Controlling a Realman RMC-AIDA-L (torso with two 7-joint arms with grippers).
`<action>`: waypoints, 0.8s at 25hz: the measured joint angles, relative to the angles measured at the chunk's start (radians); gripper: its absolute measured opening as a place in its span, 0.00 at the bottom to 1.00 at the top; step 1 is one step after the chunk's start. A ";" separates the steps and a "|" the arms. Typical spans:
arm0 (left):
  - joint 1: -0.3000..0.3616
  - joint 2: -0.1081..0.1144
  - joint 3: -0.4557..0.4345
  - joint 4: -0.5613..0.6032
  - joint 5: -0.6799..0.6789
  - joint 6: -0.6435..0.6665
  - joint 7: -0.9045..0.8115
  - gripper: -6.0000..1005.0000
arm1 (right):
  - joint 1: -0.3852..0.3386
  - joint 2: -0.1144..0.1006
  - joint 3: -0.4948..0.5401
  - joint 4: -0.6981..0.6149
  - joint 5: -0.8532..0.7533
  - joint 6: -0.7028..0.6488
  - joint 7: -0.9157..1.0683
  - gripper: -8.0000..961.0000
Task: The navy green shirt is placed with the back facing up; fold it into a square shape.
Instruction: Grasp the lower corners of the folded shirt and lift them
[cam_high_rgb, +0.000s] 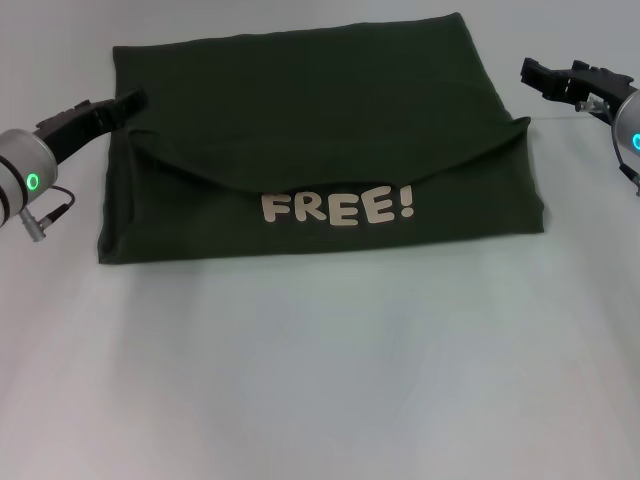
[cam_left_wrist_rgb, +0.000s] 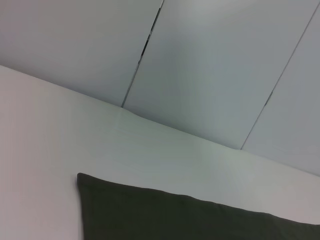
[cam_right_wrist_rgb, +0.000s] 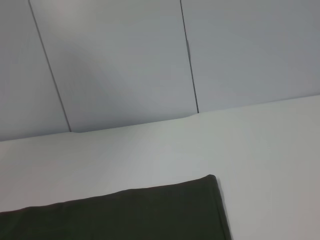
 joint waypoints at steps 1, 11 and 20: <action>0.000 0.000 0.000 0.000 0.000 0.000 0.000 0.84 | 0.000 0.000 -0.001 0.000 0.000 0.000 0.000 0.80; 0.027 0.016 0.002 0.010 0.000 0.134 -0.049 0.87 | -0.017 -0.003 0.010 -0.011 0.035 -0.049 0.011 0.80; 0.144 0.060 0.028 0.127 0.128 0.518 -0.225 0.87 | -0.170 -0.099 -0.033 -0.035 0.064 -0.487 0.213 0.80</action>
